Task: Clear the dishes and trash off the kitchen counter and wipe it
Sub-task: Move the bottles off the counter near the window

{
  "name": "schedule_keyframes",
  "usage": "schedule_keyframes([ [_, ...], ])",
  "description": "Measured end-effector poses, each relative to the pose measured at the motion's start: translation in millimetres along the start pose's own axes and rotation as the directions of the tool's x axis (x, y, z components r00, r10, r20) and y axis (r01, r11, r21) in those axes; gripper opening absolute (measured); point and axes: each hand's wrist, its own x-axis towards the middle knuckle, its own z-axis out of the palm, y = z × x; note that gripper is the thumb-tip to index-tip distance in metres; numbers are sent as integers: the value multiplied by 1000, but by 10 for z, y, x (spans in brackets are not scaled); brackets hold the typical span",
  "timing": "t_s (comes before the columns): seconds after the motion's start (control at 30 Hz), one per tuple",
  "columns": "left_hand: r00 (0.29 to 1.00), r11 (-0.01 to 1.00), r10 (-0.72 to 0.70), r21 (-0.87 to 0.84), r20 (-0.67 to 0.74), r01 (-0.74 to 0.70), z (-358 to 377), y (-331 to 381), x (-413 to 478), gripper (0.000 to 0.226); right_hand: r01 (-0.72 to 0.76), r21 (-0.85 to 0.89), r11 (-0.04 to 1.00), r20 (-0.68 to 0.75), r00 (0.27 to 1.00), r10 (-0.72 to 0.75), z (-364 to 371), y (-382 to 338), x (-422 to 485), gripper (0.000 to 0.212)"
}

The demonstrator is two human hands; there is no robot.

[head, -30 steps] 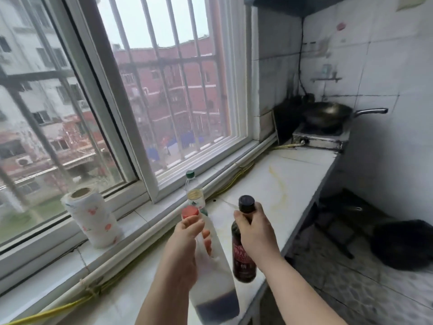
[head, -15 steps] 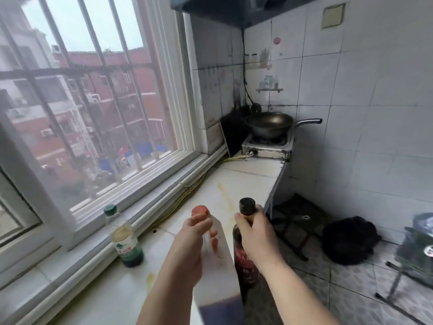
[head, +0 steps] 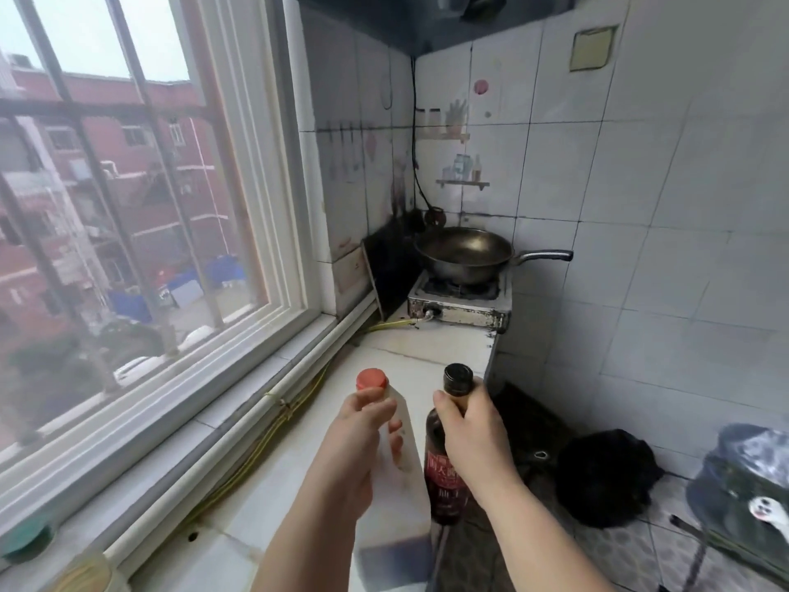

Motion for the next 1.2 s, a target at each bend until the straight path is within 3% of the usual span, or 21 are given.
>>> schedule_keyframes([
  [0.4, 998, 1000, -27, 2, -63, 27, 167, 113, 975, 15, -47, -17, 999, 69, 997, 48, 202, 298, 1044, 14],
  [0.8, 939, 999, 10, -41, -343, -25, 912, 363, 2407, 11, 54, 29, 998, 273, 960, -60, 94, 569, 2826, 13],
  [1.2, 905, 1000, 18, -15, -425, -26, 1079, 672, 3681, 22, -18, 8, 1000, 271, 962, 16, 431, 853, 3800, 22],
])
